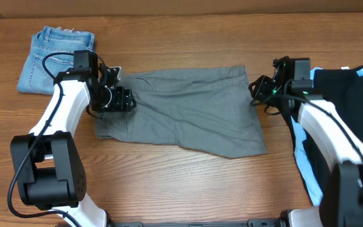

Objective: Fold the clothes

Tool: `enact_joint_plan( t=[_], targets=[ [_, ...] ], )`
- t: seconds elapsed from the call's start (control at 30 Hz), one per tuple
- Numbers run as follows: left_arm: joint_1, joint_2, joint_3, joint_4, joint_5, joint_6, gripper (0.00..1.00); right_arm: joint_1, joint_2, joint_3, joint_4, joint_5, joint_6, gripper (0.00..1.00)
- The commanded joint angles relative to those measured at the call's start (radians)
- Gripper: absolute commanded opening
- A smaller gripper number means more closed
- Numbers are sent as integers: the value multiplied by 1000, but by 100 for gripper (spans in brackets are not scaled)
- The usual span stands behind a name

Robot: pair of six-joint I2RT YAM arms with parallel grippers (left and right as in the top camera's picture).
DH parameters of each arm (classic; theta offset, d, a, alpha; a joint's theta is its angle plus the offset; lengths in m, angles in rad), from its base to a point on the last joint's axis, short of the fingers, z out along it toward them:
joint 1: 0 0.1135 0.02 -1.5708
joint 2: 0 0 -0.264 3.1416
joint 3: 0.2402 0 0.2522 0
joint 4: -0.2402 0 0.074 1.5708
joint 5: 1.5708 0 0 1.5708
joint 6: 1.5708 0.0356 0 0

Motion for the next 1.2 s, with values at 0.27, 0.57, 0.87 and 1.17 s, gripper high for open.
enact_joint_plan(
  t=[0.27,0.57,0.87,1.17],
  targets=[
    [-187,-2,-112,119,-119,60,55,167,-70,-52,-304,-105,-76,29],
    [-204,-2,-253,51,-134,-2,20,168,-4,-88,-137,-106,-74,22],
    [-205,-2,-255,113,-129,-13,33,169,132,-88,194,-191,-70,18],
    [-205,-2,-254,141,-130,-35,38,172,230,-46,225,-319,71,20]
  ],
)
